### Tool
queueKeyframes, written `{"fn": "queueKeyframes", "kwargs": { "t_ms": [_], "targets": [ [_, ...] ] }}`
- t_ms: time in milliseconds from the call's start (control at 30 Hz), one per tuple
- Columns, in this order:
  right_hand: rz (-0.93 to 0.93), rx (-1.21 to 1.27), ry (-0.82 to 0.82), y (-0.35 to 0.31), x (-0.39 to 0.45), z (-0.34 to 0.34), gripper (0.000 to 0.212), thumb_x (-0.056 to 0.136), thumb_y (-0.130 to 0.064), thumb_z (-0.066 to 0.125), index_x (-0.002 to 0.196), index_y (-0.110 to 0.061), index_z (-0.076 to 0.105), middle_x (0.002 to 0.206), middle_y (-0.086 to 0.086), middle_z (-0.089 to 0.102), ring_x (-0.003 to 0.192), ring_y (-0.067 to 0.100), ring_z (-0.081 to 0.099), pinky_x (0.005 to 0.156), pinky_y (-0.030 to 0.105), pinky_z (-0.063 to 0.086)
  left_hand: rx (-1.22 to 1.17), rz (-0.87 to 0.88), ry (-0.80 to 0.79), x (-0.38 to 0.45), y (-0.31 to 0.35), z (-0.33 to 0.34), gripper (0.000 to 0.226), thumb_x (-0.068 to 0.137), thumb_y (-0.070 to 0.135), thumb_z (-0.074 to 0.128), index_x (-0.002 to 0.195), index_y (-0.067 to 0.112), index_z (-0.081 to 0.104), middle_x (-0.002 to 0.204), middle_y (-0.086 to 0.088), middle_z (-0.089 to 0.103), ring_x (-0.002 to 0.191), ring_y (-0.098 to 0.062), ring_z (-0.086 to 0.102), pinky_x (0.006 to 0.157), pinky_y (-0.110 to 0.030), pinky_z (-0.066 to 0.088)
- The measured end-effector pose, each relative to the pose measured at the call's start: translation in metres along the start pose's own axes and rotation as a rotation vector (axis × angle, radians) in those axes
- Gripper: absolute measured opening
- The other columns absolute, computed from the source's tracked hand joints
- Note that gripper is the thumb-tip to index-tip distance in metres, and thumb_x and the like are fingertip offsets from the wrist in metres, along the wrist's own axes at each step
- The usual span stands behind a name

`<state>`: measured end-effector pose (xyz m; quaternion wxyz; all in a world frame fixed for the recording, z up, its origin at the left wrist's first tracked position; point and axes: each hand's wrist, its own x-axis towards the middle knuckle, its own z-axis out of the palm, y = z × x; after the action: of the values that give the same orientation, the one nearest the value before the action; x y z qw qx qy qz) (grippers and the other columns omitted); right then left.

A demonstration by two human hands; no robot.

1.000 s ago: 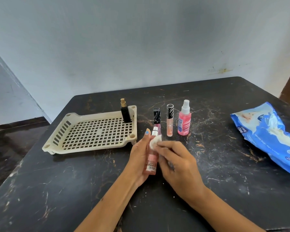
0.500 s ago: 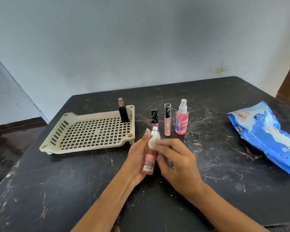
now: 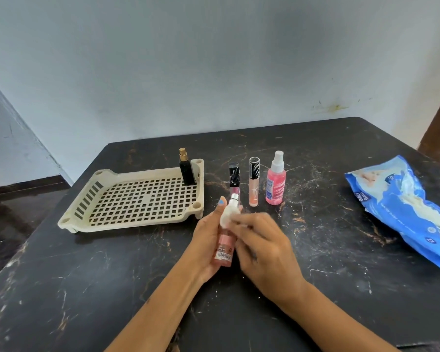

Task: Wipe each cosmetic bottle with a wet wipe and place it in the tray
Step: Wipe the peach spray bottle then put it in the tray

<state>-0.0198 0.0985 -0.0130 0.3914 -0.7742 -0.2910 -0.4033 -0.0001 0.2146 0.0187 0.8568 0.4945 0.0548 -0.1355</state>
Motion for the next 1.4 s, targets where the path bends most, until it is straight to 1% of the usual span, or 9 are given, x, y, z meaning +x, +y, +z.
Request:
{"fn": "queueKeyframes", "kwargs": {
  "t_ms": [167,333,467,667,833,933,1100,1300,1400],
  "targets": [
    [-0.299,0.041,-0.151,-0.013,-0.003,-0.004,0.020,0.088,0.000,0.054,0.086,0.002,0.074,0.093,0.009,0.070,0.080,0.023,0.062,0.081,0.029,0.052,0.003,-0.025,0.149,0.008,0.001,-0.001,0.041,0.072,0.044,0.057,0.079,0.004,0.062,0.062,-0.005,0.064,0.048,-0.012,0.056,0.045,-0.022,0.049],
    [-0.432,-0.001,-0.233,-0.013,-0.008,-0.005,0.015,0.081,-0.002,0.062,0.068,-0.003,0.069,0.078,0.003,0.067,0.069,0.022,0.059,0.068,0.030,0.050,-0.020,0.054,0.101,0.003,0.005,-0.001,0.042,0.077,0.043,0.054,0.080,0.003,0.065,0.066,-0.010,0.061,0.047,-0.015,0.054,0.043,-0.023,0.047],
    [-0.369,0.010,-0.230,-0.011,-0.008,-0.007,0.018,0.078,-0.003,0.065,0.060,-0.006,0.062,0.071,0.004,0.062,0.062,0.022,0.050,0.059,0.030,0.046,-0.018,0.196,0.111,-0.007,0.020,-0.002,0.044,0.080,0.041,0.051,0.098,0.003,0.064,0.077,-0.007,0.065,0.055,-0.012,0.056,0.045,-0.024,0.048],
    [-0.307,0.054,-0.213,-0.010,-0.007,-0.004,0.016,0.076,-0.004,0.064,0.060,-0.006,0.064,0.071,0.002,0.062,0.061,0.021,0.051,0.056,0.028,0.046,0.271,0.436,0.225,-0.034,0.064,-0.005,0.021,0.068,0.033,0.064,0.081,0.017,0.071,0.062,0.000,0.062,0.057,-0.013,0.056,0.054,-0.024,0.049],
    [-0.280,0.064,-0.195,-0.008,-0.006,-0.001,0.015,0.074,-0.005,0.063,0.060,-0.010,0.066,0.072,-0.003,0.063,0.062,0.017,0.055,0.057,0.025,0.048,0.456,0.565,0.313,-0.011,0.105,-0.031,0.030,0.070,0.025,0.066,0.098,0.014,0.067,0.091,-0.002,0.069,0.082,-0.010,0.063,0.079,-0.032,0.052],
    [-0.272,0.064,-0.182,-0.007,-0.004,0.000,0.015,0.070,-0.003,0.068,0.059,-0.012,0.064,0.072,-0.004,0.062,0.062,0.015,0.053,0.057,0.023,0.047,0.539,0.577,0.364,0.018,0.115,-0.053,0.022,0.082,0.013,0.064,0.104,0.010,0.065,0.099,-0.012,0.065,0.090,-0.017,0.061,0.086,-0.032,0.049],
    [-0.275,0.061,-0.180,-0.007,-0.001,-0.001,0.016,0.071,-0.003,0.064,0.058,-0.013,0.063,0.071,-0.006,0.061,0.062,0.013,0.051,0.056,0.021,0.046,0.672,0.562,0.388,0.054,0.121,-0.074,0.012,0.087,0.011,0.062,0.097,0.016,0.065,0.098,-0.011,0.065,0.090,-0.018,0.059,0.086,-0.031,0.049],
    [-0.268,0.050,-0.179,-0.004,-0.001,0.002,0.014,0.068,-0.003,0.062,0.057,-0.013,0.062,0.070,-0.006,0.061,0.060,0.014,0.050,0.053,0.023,0.044,0.739,0.540,0.412,0.073,0.119,-0.077,0.016,0.089,0.009,0.059,0.104,0.010,0.063,0.104,-0.015,0.066,0.092,-0.017,0.059,0.082,-0.024,0.049],
    [-0.253,0.057,-0.191,-0.003,-0.003,0.003,0.013,0.068,-0.004,0.063,0.058,-0.013,0.063,0.071,-0.006,0.061,0.061,0.014,0.050,0.053,0.024,0.045,0.752,0.524,0.423,0.077,0.119,-0.078,0.016,0.090,0.011,0.058,0.106,0.012,0.063,0.109,-0.020,0.064,0.093,-0.018,0.059,0.092,-0.033,0.050]
  ]
}}
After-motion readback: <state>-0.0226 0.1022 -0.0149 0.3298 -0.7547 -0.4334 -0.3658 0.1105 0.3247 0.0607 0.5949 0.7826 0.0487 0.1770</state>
